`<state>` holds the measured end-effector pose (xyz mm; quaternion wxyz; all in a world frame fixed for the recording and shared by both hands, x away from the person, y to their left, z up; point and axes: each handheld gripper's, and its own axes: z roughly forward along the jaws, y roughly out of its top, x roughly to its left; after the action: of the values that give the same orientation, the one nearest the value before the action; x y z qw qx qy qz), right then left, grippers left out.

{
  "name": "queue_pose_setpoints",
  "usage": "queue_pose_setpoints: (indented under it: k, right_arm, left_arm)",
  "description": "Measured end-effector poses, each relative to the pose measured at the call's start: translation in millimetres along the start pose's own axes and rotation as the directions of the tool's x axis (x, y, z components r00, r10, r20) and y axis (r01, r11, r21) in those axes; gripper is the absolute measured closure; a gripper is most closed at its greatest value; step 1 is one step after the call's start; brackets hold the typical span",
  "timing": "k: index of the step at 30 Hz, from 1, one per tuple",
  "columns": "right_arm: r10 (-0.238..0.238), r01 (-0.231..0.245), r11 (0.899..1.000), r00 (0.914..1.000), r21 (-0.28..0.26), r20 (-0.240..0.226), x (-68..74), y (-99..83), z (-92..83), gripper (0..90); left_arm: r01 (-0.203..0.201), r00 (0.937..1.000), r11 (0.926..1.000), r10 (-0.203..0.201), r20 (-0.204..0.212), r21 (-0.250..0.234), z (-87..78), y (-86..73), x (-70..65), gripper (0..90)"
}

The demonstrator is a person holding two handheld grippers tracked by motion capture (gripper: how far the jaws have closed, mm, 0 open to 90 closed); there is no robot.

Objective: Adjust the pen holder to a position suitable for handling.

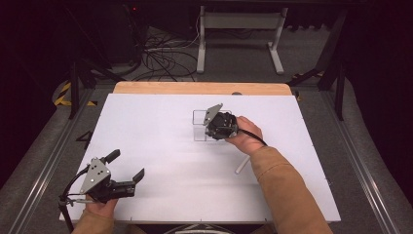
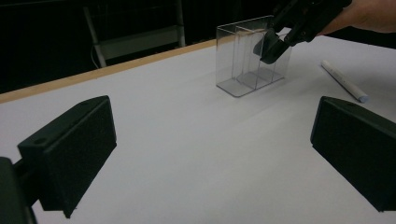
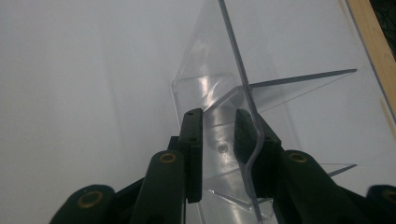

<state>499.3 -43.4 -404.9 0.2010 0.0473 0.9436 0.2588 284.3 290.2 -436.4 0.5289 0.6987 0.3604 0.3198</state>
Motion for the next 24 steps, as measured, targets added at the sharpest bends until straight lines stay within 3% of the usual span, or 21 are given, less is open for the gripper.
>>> queue_pose_setpoints:
  k: [8,14,23,24]
  right_arm:
    - [-0.028,0.028,1.000,0.9994,-0.007,-0.018,1.5,0.9,-7.9,78.9]
    - [-0.024,0.023,0.999,0.9996,-0.041,-0.016,2.7,3.7,-19.7,82.2]
    - [-0.058,0.053,0.994,0.9967,-0.091,-0.057,16.2,12.8,-41.9,87.1]
    - [-0.062,0.054,0.993,0.9947,-0.104,-0.082,21.0,15.8,-46.1,87.0]
  left_arm:
    - [0.001,1.0000,1.0000,-0.001,0.000,0.003,0.1,0.0,-0.3,1.0]
    - [0.000,1.0000,1.0000,0.000,0.000,0.003,0.3,0.1,-0.4,1.0]
    - [0.000,1.0000,1.0000,0.000,0.002,0.003,1.1,0.1,-0.6,1.0]
    - [-0.002,1.0000,1.0000,0.002,0.003,0.004,1.5,0.1,-0.7,1.0]
